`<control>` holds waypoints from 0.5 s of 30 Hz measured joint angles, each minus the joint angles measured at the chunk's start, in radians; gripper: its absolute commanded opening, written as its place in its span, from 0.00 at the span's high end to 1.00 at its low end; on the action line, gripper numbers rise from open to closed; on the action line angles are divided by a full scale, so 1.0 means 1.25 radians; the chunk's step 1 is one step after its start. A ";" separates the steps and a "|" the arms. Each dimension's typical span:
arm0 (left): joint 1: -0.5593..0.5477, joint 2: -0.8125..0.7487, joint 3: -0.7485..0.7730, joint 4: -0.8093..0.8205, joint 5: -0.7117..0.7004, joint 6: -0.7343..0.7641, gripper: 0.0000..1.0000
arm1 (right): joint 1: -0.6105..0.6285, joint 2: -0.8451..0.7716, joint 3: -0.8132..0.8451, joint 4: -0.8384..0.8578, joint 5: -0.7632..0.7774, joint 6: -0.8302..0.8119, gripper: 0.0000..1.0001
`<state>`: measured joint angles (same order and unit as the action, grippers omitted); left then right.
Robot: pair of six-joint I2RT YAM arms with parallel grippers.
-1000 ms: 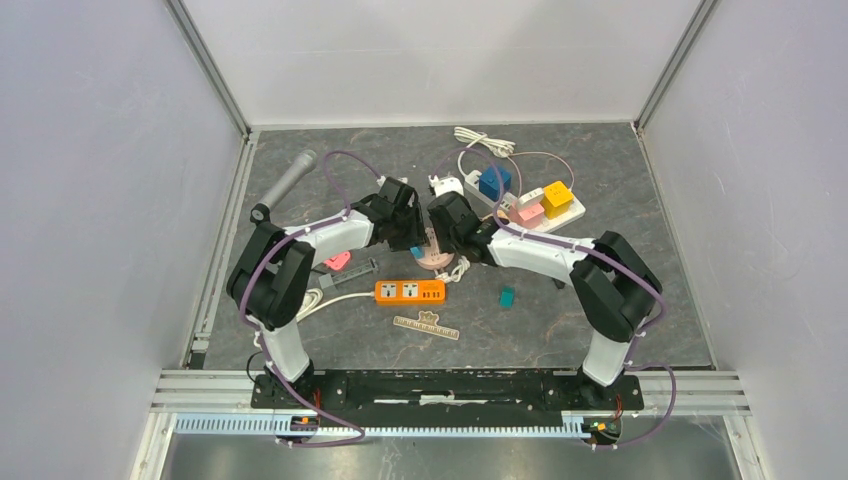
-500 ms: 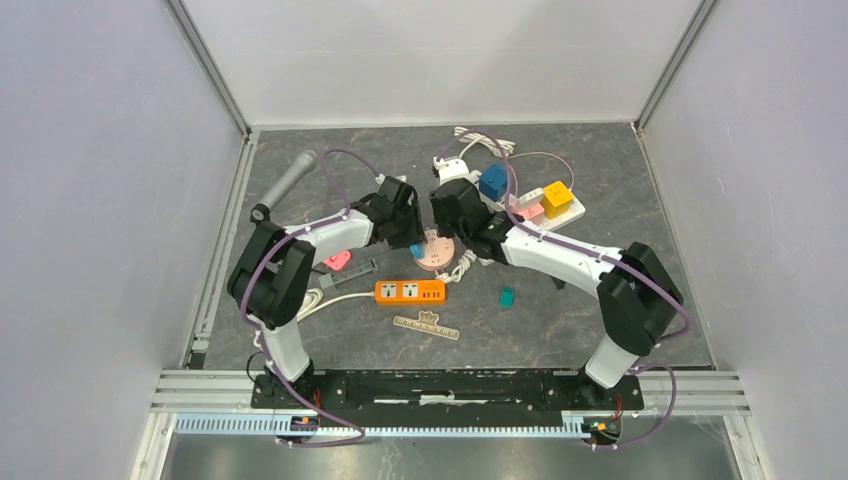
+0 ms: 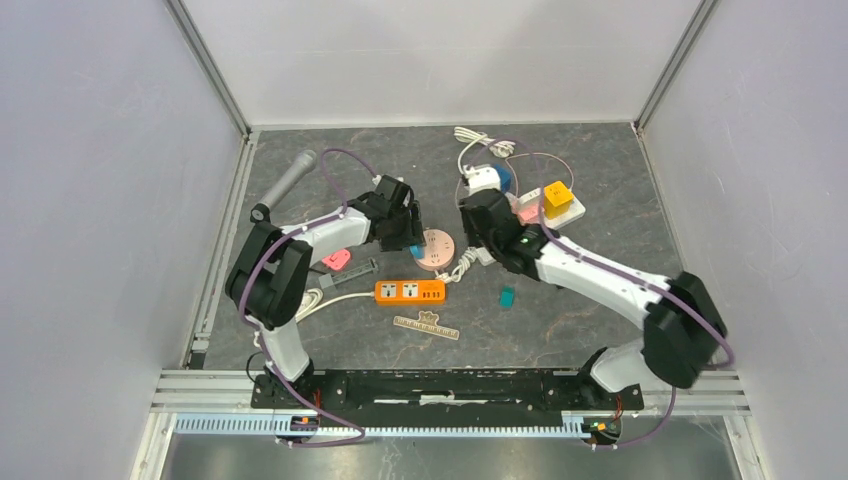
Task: Pull the plug off the socket
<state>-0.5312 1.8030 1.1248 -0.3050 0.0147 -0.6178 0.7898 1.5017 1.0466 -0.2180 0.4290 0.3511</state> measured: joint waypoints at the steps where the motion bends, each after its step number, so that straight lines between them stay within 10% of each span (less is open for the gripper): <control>1: 0.001 -0.001 0.003 -0.014 0.004 0.005 0.23 | -0.006 -0.033 -0.018 -0.001 -0.006 -0.001 1.00; 6: 0.003 -0.034 0.017 -0.084 0.027 0.023 0.00 | -0.026 -0.171 -0.103 -0.002 -0.057 -0.013 1.00; 15: 0.003 -0.207 0.023 -0.128 0.043 0.037 0.00 | -0.026 -0.328 -0.260 -0.027 -0.232 -0.022 1.00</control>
<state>-0.5278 1.5440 1.1542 -0.4656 0.0685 -0.5713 0.7570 1.0912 0.7216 -0.2523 0.1390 0.3241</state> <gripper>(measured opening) 0.994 0.359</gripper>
